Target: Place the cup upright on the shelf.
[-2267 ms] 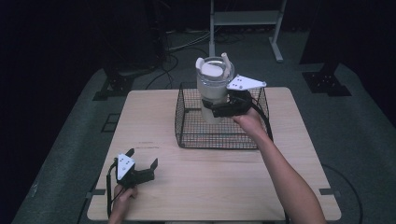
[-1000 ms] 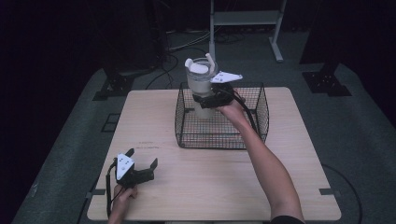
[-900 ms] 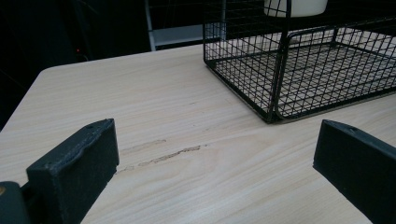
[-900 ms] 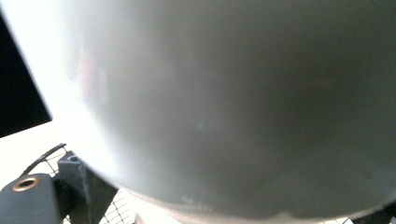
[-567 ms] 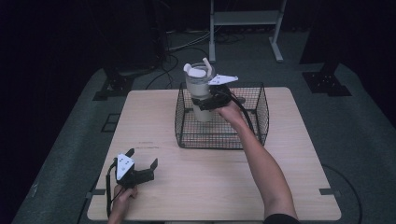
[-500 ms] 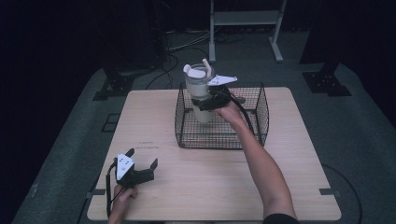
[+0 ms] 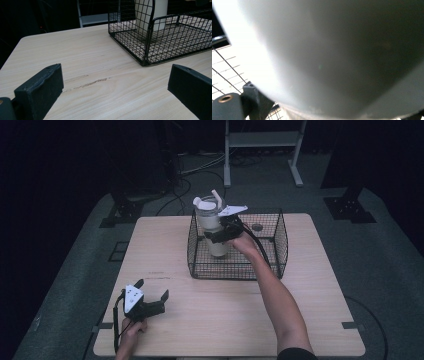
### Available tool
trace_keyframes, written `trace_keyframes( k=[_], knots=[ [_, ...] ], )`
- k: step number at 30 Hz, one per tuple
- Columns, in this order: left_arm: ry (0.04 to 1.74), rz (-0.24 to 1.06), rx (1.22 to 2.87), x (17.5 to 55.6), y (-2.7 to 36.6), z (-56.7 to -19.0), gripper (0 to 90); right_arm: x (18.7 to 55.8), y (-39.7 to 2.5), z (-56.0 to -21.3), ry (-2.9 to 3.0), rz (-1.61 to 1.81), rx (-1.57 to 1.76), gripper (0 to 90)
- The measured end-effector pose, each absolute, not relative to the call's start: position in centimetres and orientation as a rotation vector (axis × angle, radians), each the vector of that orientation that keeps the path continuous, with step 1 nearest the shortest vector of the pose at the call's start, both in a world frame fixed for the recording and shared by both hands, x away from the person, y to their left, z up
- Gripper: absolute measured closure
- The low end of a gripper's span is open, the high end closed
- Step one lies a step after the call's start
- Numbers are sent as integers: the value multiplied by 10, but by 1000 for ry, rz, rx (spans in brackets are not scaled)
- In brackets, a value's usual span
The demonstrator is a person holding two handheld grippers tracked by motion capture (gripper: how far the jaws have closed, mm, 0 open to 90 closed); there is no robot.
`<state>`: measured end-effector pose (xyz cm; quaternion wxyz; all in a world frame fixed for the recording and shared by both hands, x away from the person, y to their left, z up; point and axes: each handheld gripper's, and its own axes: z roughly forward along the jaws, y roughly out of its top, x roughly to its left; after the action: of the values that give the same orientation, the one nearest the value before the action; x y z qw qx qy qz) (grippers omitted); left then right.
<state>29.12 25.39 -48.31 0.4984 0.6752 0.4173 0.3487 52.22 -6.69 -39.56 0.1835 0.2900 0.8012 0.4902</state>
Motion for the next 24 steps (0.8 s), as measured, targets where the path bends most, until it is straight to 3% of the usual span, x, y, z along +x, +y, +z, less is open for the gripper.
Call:
trace_keyframes(
  k=[24],
  knots=[
    [1006, 845, 1642, 291, 254, -483, 0, 525, -80, -420, 2345, 1395, 762, 79]
  ],
)
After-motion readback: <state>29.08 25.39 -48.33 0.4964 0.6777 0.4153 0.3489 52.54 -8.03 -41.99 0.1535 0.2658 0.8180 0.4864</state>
